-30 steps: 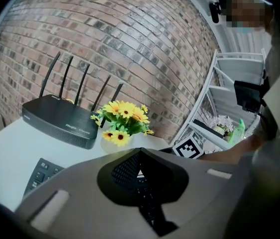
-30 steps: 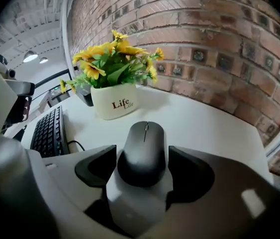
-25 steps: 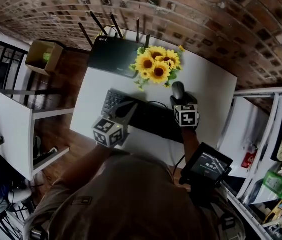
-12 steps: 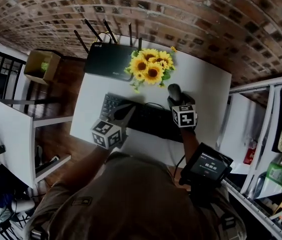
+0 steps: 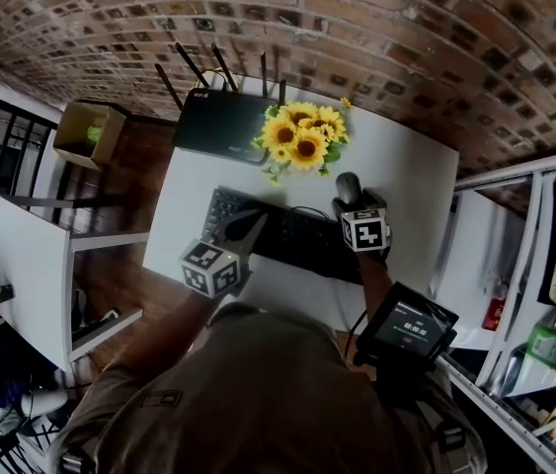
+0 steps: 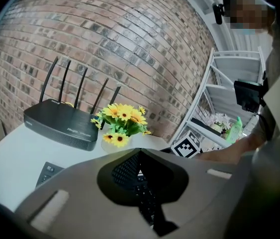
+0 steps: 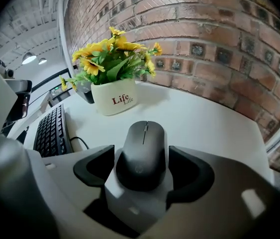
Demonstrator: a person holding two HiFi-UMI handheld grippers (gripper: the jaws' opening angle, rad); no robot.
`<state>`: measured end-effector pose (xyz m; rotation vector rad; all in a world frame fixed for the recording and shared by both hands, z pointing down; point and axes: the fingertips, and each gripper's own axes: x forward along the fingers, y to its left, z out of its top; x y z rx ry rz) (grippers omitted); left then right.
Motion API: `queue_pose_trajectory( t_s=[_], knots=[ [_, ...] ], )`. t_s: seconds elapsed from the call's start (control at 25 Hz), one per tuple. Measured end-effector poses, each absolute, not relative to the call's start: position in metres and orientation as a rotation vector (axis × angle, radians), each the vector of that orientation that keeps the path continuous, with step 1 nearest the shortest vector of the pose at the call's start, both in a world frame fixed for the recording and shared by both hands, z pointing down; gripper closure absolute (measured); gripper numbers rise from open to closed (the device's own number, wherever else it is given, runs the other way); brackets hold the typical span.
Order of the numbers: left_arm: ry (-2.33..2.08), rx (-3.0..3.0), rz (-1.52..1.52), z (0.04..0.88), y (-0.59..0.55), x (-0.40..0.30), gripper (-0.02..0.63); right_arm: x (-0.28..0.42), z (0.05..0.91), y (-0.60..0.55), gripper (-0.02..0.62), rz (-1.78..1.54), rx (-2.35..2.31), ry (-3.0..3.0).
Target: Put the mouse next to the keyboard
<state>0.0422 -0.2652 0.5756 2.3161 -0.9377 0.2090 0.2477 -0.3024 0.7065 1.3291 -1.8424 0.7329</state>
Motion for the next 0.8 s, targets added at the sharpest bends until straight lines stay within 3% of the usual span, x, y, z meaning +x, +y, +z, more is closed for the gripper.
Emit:
queue_pose_trajectory(
  t_s=[0.24,0.8],
  knots=[
    [-0.95,2.306,0.209,0.576,-0.265,0.0397,0.611,0.2466,0.7075,-0.3049,0.279,0.75,1.325,-1.846],
    [-0.922,2.32,0.211,0.5751,-0.2665,0.047,0.611,0.2522,0.7057,-0.3018,0.281,0.793,1.333,-1.857]
  ],
)
